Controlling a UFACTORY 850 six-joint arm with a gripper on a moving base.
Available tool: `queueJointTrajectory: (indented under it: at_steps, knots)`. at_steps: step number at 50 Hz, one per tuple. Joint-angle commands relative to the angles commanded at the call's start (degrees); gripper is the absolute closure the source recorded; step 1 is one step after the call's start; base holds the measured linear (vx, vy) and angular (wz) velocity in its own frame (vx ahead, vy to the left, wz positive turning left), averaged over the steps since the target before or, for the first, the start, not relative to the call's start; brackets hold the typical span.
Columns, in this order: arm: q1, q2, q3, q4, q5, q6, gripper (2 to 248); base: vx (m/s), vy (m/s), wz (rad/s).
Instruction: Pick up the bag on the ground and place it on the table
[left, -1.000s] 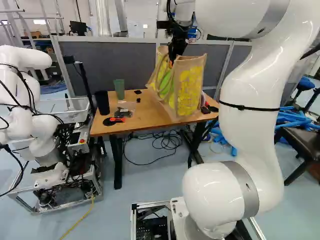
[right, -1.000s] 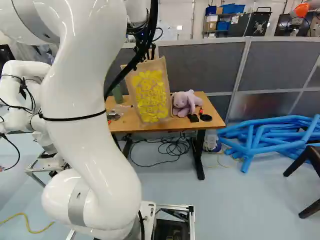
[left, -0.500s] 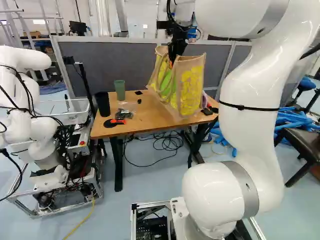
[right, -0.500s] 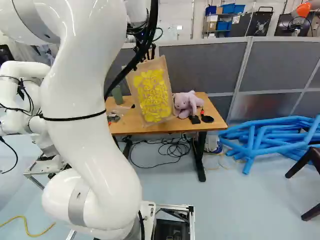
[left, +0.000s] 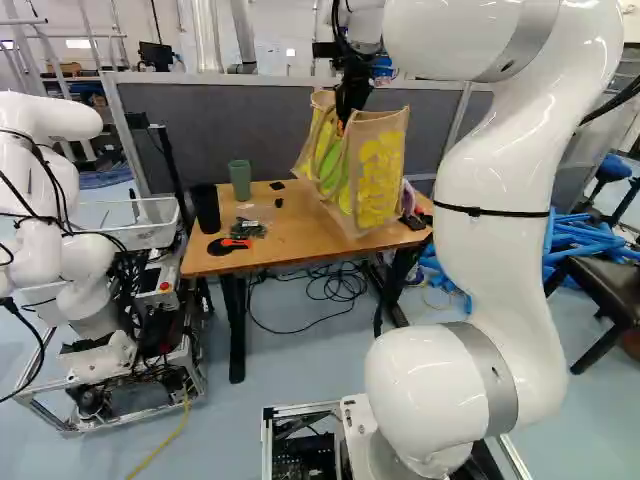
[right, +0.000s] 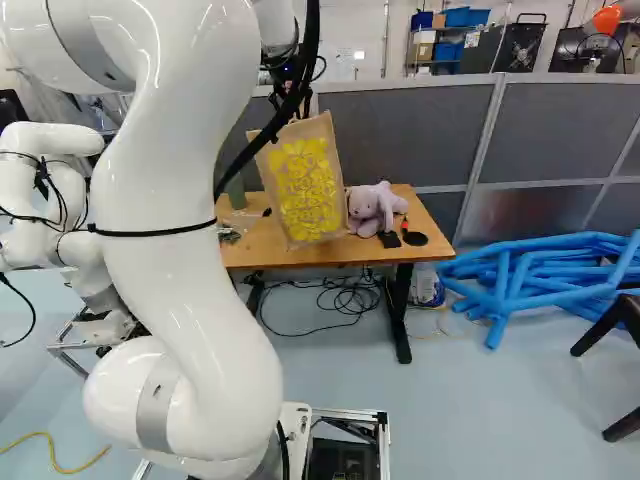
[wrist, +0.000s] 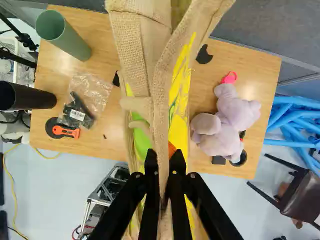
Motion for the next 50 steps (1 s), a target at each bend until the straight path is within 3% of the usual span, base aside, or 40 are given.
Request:
queueJointTrajectory:
  at_steps: [23,50]
  knots:
    - [1.3,-4.6,-3.4,0.2,0.0,0.0,227,0.000,0.000,0.000]
    - [3.0,-9.4,-5.1,2.9,0.0,0.0,227,0.000,0.000,0.000]
